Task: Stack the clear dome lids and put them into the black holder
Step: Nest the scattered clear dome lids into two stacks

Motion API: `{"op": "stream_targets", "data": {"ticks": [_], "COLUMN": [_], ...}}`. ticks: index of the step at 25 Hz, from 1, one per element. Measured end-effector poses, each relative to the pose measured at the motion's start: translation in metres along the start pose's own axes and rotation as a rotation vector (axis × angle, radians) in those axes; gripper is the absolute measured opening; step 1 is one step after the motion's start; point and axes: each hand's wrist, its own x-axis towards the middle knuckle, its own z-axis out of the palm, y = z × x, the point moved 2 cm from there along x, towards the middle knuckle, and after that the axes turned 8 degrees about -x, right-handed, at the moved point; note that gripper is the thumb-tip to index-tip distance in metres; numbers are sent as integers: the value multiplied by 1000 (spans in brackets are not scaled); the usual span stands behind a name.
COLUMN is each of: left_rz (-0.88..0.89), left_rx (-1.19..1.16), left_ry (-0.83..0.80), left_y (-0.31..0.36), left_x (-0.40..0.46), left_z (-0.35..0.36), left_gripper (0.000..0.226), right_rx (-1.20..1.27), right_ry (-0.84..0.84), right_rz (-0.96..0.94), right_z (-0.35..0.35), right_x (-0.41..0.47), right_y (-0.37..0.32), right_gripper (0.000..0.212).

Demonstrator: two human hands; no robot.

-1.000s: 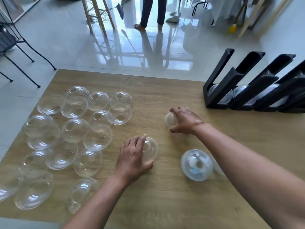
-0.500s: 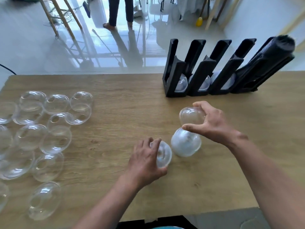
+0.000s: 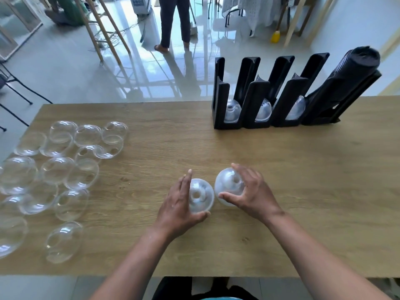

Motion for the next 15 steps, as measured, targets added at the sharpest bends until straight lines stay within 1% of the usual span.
{"op": "stream_targets", "data": {"ticks": [1, 2, 3, 4, 7, 9, 10, 12, 14, 15], "left_rz": [-1, 5, 14, 16, -48, -135, -179, -269, -353, -393], "left_rx": [-12, -14, 0, 25, 93, 124, 153, 233, 273, 276], "left_ry": [29, 72, 126, 190, 451, 612, 667, 714, 705, 666], "left_y": [-2, -8, -15, -25, -66, -100, -117, -152, -182, -192], "left_x": [-6, -13, -21, -31, -62, -88, -101, -126, -146, -152], "left_z": [-5, -11, -19, -29, -62, -88, -100, -123, -140, -143], "left_gripper": [127, 126, 118, 106, 65, 53, 53, 57, 66, 72], "right_rx": [-27, -44, -43, -29, 25, 37, 33, 27, 3, -16], "right_ry": [-14, -11, 10, 52, 198, 213, 192, 119, 68, 57], "right_rz": [-15, -34, -60, -94, -214, -291, -326, -400, -485, -524], "right_z": [-4, -9, -14, -18, -22, -11, -1, 28, 61, 76], "right_x": [2, 3, 3, 2, 2, 4, 6, 7, 8, 11], "right_y": [-3, -6, -13, -21, -58, -98, -121, -170, -220, -241], "right_gripper": [106, 108, 109, 105, 80, 65, 60, 53, 46, 42]}}
